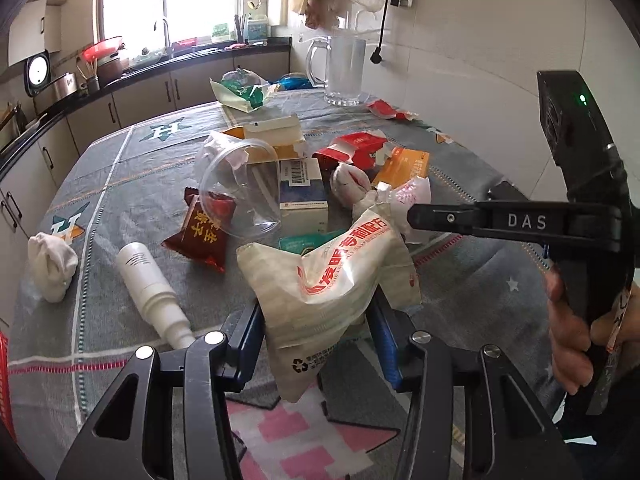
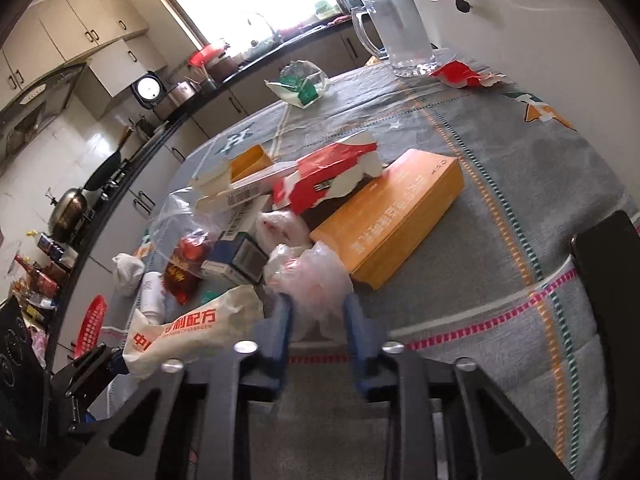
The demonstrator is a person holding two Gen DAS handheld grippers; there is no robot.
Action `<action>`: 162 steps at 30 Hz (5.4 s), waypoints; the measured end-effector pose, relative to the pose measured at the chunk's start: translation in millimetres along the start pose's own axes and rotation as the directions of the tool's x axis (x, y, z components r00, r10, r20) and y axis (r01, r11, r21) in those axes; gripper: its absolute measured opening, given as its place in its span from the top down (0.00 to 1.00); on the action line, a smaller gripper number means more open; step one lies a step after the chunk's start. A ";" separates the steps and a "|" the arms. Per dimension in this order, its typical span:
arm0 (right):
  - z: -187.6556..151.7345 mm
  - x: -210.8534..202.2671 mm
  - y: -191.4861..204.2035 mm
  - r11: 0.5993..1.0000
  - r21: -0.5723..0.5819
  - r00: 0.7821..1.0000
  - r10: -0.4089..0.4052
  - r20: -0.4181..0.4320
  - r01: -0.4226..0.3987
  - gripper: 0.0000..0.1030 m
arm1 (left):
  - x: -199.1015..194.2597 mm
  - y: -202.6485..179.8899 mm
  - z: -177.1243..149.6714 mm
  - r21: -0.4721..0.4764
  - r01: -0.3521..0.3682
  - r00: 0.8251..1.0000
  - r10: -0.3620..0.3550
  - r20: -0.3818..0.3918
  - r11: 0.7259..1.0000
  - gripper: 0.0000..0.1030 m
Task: Collect trash
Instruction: 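Grasp the white plastic bag with the right gripper while the left gripper holds the cream bag, then carry both bags over the red basket and open both grippers, then move both open grippers back toward the table, then grasp the white bottle with the right gripper while the left gripper grasps the white cloth bundle, then carry the white bottle and cloth bundle toward the red basket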
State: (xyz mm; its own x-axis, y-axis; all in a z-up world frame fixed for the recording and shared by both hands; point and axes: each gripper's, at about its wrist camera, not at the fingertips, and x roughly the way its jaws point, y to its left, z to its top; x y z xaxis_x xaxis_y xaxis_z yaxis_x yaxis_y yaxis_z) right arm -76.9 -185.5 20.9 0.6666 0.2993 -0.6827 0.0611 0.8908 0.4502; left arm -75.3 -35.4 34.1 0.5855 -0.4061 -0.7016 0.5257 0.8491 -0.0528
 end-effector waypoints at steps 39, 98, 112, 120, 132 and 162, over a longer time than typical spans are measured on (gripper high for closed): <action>-34.6 12.0 207.3 0.893 -0.302 0.940 0.289 -0.183 -0.334 0.80 | -206.0 197.7 -101.7 -0.441 -0.324 0.885 0.433 0.171 0.837 0.54; -32.7 58.6 181.7 0.928 -0.240 0.949 0.237 -0.208 -0.284 0.44 | -91.7 144.6 -101.4 -0.408 -0.399 0.904 0.427 -0.025 0.821 0.27; -6.8 105.4 172.6 0.943 -0.282 0.961 0.107 -0.254 -0.179 0.44 | -92.1 157.9 -97.6 -0.448 -0.381 0.917 0.393 -0.071 0.809 0.26; -9.3 124.3 181.0 0.914 -0.367 0.961 0.078 -0.267 -0.176 0.68 | -106.8 171.5 -54.7 -0.471 -0.342 0.929 0.368 -0.040 0.813 0.24; 6.0 101.2 158.4 0.927 -0.284 0.964 0.201 -0.176 -0.246 0.68 | -33.4 221.0 6.6 -0.520 -0.402 0.912 0.382 -0.151 0.753 0.22; 1.6 107.0 158.5 0.933 -0.276 0.966 0.185 -0.179 -0.230 0.68 | -9.3 222.4 8.9 -0.467 -0.471 0.858 0.512 -0.044 0.749 0.59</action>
State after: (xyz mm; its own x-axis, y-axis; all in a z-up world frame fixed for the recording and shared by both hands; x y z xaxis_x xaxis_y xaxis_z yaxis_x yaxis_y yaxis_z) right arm 5.3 -12.8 20.1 0.5222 0.5149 -0.6798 -0.3011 0.8571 0.4179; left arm 41.6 154.2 35.2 0.7441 0.1009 -0.6604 -0.1700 0.9846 -0.0411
